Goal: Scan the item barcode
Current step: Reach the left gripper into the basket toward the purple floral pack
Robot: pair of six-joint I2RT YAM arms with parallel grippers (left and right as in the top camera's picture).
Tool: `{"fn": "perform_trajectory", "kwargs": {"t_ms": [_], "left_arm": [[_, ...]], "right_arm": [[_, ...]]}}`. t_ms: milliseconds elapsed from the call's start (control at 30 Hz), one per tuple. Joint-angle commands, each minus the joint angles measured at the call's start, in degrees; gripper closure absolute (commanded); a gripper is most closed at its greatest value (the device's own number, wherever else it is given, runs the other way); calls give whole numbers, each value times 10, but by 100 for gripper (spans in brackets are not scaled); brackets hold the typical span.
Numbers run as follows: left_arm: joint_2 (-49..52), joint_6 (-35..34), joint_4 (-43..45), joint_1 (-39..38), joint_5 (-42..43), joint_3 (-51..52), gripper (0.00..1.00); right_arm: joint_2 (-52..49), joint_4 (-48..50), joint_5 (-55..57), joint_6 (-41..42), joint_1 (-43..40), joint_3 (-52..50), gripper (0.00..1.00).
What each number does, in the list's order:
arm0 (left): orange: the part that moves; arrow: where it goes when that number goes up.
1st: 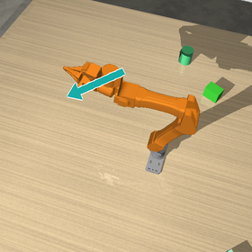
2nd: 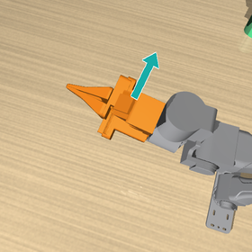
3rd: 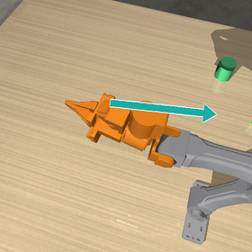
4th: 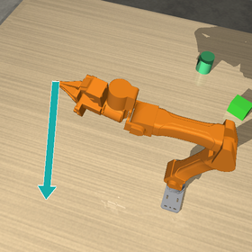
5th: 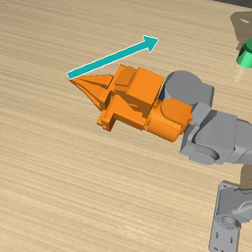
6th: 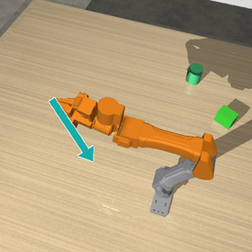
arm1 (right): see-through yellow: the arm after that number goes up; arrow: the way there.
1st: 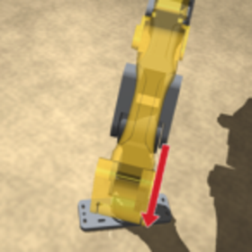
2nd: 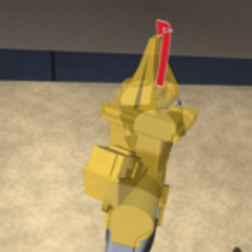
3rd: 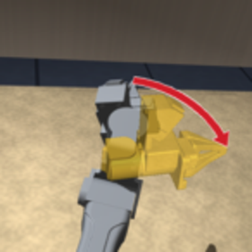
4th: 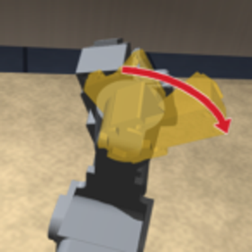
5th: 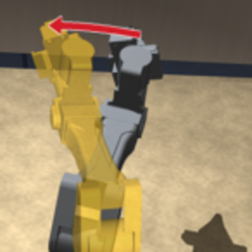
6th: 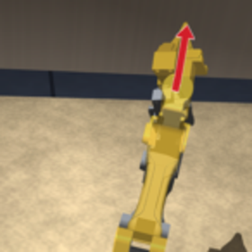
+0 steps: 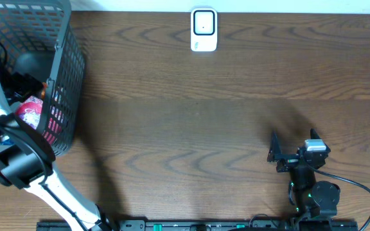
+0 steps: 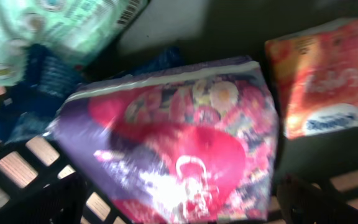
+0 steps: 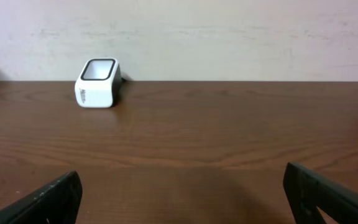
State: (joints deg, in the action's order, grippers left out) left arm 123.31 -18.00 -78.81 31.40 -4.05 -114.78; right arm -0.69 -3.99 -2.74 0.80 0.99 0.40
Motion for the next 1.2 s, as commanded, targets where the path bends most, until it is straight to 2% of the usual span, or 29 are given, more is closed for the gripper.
{"fn": "perform_trajectory", "kwargs": {"t_ms": [0, 133, 233, 433, 533, 667, 700, 767, 800, 1167], "left_arm": [[25, 19, -2, -1, -12, -5, 0], [44, 18, 2, -1, -12, -5, 8], [51, 17, 3, -1, -12, -5, 18], [52, -29, 2, -1, -12, -5, 21], [52, -38, 3, -1, -12, -5, 32], [52, -38, 2, -1, -12, -5, 40], [52, -38, 2, -1, -12, -5, 47], [52, -38, 0, -1, -12, -5, 81], [52, -38, 0, -1, -12, -5, 92], [14, -38, -11, -1, -11, -7, 93]], "right_arm": [[3, -2, 3, -4, -5, -1, 1], [3, -2, 3, -4, -5, -1, 1], [3, -2, 3, -4, -5, -1, 1], [3, -2, 3, -4, -5, -1, 1], [3, -2, 3, -4, -5, -1, 1], [3, -2, 3, -4, -5, -1, 1], [3, -2, 3, -4, -5, -1, 1], [3, -2, 3, -4, -5, -1, 1], [3, -2, 3, -4, -5, -1, 1], [3, -2, 3, -4, -5, -1, 1]]}}
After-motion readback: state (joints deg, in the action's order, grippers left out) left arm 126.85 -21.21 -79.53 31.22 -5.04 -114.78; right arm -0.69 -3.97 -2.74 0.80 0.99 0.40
